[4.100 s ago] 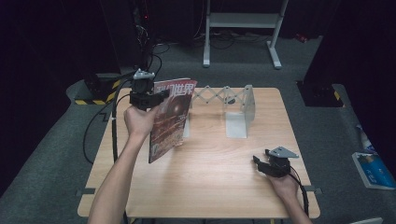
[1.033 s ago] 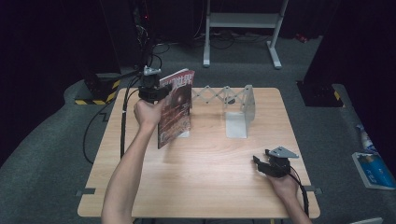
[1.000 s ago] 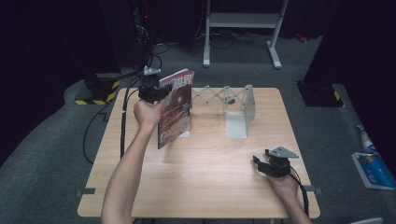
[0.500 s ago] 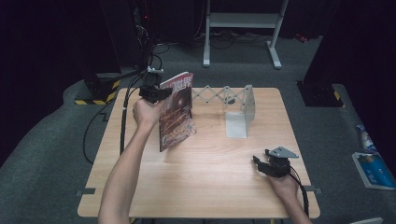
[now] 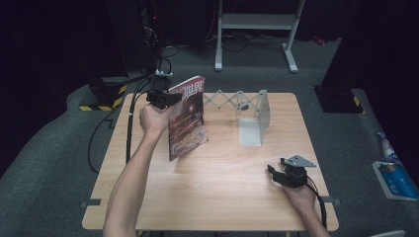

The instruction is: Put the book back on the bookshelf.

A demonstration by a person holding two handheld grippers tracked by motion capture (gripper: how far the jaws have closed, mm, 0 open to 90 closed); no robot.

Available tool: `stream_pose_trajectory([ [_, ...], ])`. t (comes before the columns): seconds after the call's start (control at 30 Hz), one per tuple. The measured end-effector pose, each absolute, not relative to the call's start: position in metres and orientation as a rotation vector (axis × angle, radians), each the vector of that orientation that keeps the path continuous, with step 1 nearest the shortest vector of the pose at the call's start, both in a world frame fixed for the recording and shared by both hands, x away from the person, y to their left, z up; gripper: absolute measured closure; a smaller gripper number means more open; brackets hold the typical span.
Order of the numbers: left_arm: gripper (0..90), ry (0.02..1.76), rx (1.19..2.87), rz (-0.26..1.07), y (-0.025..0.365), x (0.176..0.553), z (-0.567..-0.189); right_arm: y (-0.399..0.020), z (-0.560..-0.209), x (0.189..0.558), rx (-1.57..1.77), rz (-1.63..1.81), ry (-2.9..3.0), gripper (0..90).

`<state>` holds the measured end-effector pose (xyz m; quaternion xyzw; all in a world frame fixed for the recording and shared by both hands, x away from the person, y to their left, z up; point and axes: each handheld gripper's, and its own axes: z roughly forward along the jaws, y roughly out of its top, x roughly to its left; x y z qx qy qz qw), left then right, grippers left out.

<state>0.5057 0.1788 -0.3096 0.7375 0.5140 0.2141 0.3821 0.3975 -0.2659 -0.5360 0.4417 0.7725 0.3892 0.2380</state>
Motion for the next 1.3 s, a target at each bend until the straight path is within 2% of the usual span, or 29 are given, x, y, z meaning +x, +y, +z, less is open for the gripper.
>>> stream_pose_trajectory([
  [0.3,83.8,1.272,1.823,0.63,0.182,0.498,-0.304,-0.266,-0.536,0.398,1.21,1.068,2.115,36.1],
  [0.63,83.7,1.256,1.753,0.643,0.183,0.494,-0.315,-0.266,-0.536,0.398,1.209,1.067,2.115,36.1],
  [1.3,82.8,1.312,1.88,0.571,0.182,0.497,-0.316,-0.266,-0.536,0.398,1.209,1.067,2.118,36.1],
])
